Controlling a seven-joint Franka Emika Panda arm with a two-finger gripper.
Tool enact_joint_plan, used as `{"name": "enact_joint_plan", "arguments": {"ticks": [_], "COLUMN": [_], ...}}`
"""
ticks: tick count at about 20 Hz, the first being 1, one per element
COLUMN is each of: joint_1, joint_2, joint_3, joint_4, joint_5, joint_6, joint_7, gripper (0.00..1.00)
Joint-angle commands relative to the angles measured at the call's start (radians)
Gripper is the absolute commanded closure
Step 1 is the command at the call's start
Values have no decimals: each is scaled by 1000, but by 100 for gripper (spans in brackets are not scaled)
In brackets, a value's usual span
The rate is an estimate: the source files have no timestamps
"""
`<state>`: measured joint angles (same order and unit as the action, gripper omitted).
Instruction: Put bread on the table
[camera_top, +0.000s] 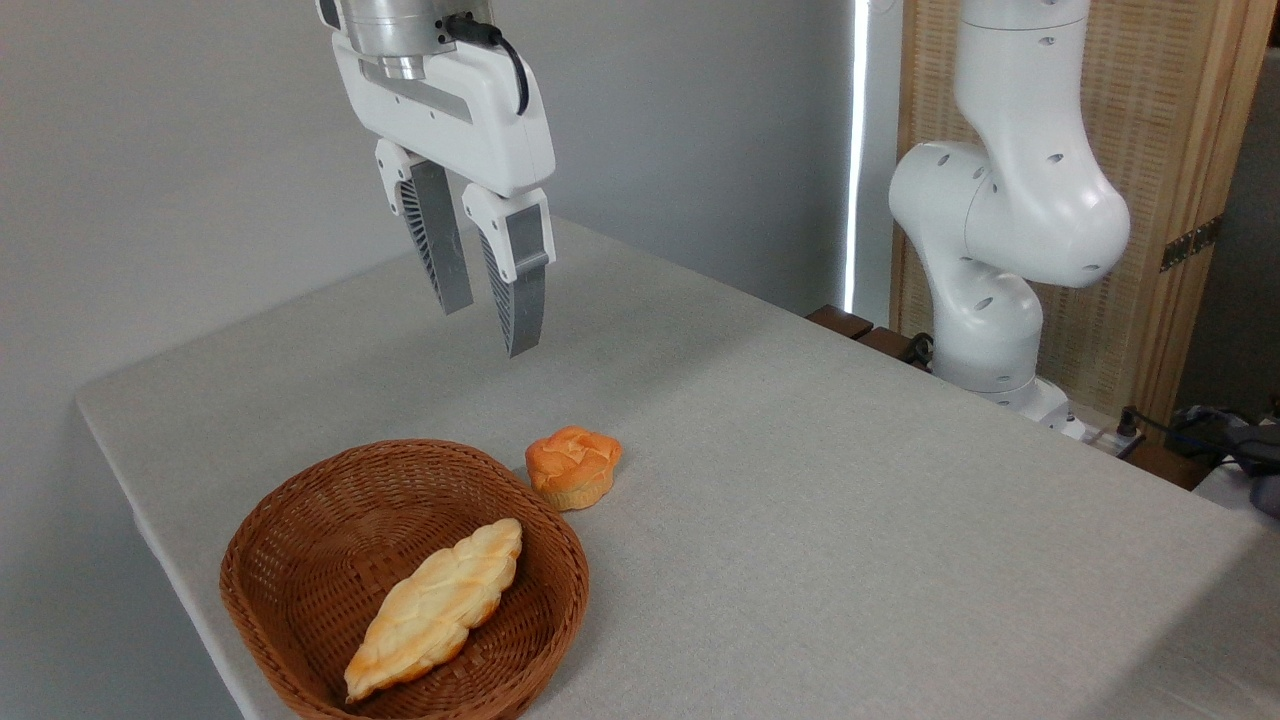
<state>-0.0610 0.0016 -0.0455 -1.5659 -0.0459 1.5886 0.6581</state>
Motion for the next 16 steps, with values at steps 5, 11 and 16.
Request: {"name": "enact_joint_plan", "arguments": {"ticks": [5,11,16], "joint_1": [-11,-11,-11], "joint_2": [-5,-5,-5], "joint_3": [16,16,16], "joint_4": [4,4,4], "joint_5": [6,6,1], "joint_6": [-12,-12,20], "joint_7": [6,6,6], "gripper": [0,0,0]}}
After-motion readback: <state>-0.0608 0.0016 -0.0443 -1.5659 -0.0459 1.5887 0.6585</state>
